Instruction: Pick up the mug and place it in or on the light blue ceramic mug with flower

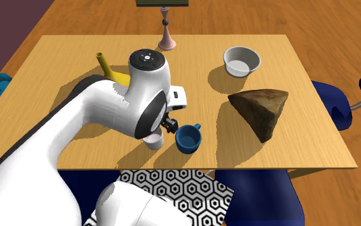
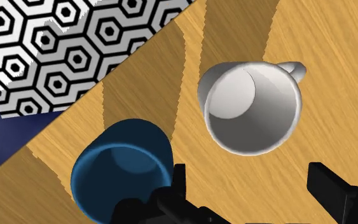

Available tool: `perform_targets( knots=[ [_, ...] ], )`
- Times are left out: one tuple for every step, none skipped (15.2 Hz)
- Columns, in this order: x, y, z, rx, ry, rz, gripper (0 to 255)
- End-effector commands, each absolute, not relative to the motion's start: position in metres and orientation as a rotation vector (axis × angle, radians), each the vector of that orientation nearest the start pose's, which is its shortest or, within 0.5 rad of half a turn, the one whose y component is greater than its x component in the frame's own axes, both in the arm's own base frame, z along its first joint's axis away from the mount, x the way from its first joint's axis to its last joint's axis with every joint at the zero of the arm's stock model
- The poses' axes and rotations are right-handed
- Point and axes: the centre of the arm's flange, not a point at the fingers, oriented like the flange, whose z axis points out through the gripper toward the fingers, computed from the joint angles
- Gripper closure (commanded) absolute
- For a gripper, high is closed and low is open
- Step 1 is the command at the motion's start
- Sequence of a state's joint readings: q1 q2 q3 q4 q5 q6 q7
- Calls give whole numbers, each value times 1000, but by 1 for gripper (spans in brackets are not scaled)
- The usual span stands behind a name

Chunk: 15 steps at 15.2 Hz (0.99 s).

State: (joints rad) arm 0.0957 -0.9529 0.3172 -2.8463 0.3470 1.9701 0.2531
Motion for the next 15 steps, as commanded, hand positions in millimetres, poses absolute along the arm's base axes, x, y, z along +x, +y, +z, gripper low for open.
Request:
perform_targets(
  knots=[
    [237, 113, 374, -3084, 173, 57, 0],
    [237, 114, 369, -3084, 173, 57, 0],
    [236, 114, 363, -3084, 173, 57, 0],
    [236, 114, 358, -3084, 173, 57, 0],
    [236, 115, 353, -3084, 173, 57, 0],
    [236, 115, 350, -3084, 173, 57, 0],
    [236, 115, 350, -3084, 173, 57, 0],
    [236, 115, 350, -3084, 173, 57, 0],
    [236, 115, 350, -3084, 173, 57, 0],
    [236, 115, 350, -3084, 173, 57, 0],
    [236, 115, 350, -3084, 173, 57, 0],
    [236, 115, 350, -3084, 173, 57, 0],
    [236, 115, 350, -3084, 173, 57, 0],
    [236, 115, 350, -3084, 173, 57, 255],
    [236, 115, 350, -3084, 173, 57, 255]
  ],
)
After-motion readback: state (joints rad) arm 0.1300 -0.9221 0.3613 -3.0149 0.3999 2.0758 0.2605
